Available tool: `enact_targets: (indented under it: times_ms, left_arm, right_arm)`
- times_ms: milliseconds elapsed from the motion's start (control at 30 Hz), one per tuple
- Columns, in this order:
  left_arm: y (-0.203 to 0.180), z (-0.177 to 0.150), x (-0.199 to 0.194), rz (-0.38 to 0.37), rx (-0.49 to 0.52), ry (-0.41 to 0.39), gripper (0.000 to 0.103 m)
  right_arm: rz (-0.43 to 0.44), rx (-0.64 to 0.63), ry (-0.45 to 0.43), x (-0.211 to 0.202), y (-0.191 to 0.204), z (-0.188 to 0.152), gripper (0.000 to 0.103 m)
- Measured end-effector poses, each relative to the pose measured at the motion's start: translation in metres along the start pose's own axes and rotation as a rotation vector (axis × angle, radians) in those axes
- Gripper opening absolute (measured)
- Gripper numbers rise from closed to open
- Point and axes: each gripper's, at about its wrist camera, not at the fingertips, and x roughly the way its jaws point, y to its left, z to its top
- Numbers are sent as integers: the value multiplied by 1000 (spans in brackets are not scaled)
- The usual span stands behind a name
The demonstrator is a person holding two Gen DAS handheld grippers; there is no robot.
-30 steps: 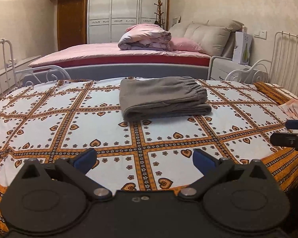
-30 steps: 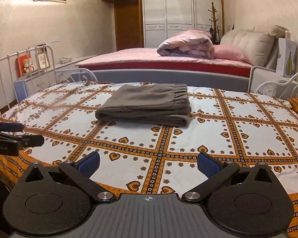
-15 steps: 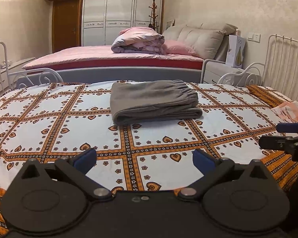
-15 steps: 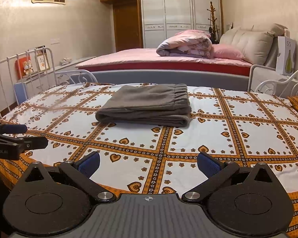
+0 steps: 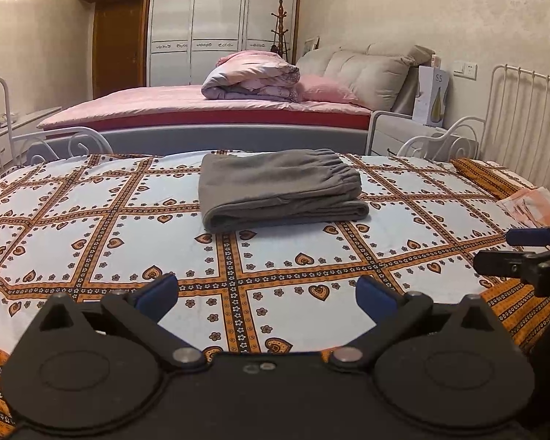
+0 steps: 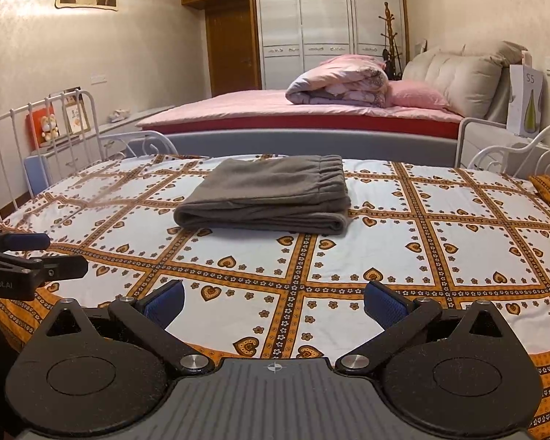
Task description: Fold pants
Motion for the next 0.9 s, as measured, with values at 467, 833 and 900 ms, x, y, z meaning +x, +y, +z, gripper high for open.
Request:
enact_targets:
  times_ms: [467, 833, 900]
  left_arm:
    - [0, 0, 0, -7, -3, -2, 97]
    - [0, 0, 0, -18, -1, -2, 97]
    - [0, 0, 0, -19, 0, -2, 97]
  right_arm:
    - [-1, -3, 3, 1, 0, -1, 103]
    - [-1, 1, 3, 2, -2, -1, 103]
    - [-2, 2, 4, 2, -2, -1, 103]
